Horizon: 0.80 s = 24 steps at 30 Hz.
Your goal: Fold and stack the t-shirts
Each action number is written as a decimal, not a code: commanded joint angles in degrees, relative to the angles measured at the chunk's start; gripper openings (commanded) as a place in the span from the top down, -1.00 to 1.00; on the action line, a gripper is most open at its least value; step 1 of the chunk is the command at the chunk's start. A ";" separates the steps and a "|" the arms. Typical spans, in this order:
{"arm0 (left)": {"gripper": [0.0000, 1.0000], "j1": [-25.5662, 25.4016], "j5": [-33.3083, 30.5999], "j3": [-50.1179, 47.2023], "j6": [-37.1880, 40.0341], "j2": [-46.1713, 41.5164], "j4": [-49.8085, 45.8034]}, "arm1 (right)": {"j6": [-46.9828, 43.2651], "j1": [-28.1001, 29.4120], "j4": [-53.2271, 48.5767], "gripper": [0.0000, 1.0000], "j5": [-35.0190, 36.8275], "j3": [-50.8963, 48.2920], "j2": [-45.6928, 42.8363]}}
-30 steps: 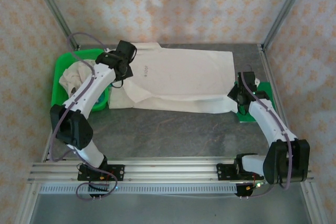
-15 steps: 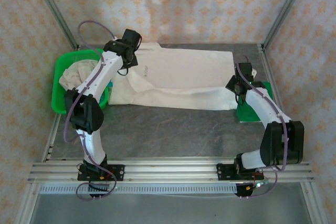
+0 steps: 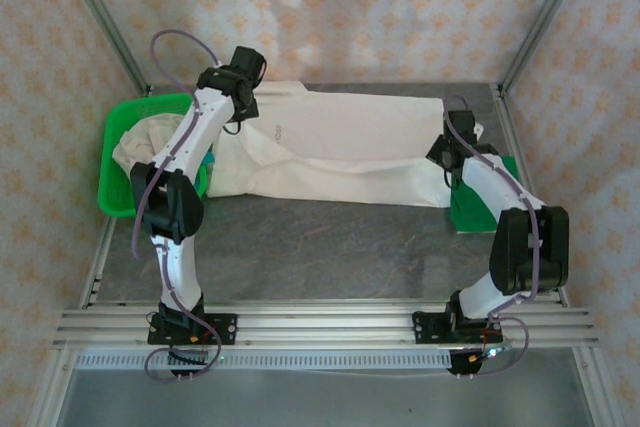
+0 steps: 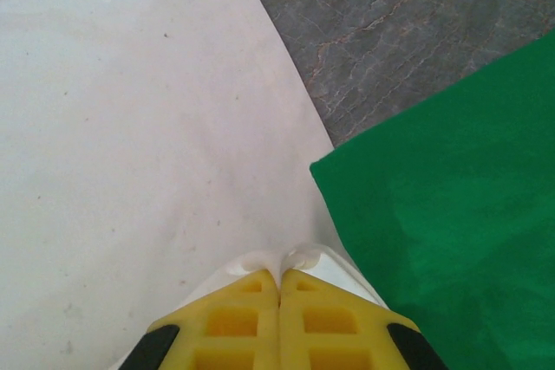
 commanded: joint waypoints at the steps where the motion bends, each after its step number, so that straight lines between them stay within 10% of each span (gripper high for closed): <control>1: 1.00 0.89 -2.41 3.34 2.77 1.38 -1.63 | 0.37 -0.52 1.79 1.00 -0.23 3.28 2.11; 24: 1.00 2.49 0.13 14.37 8.52 12.11 -1.83 | -2.88 -0.52 1.41 1.00 -0.52 12.43 13.33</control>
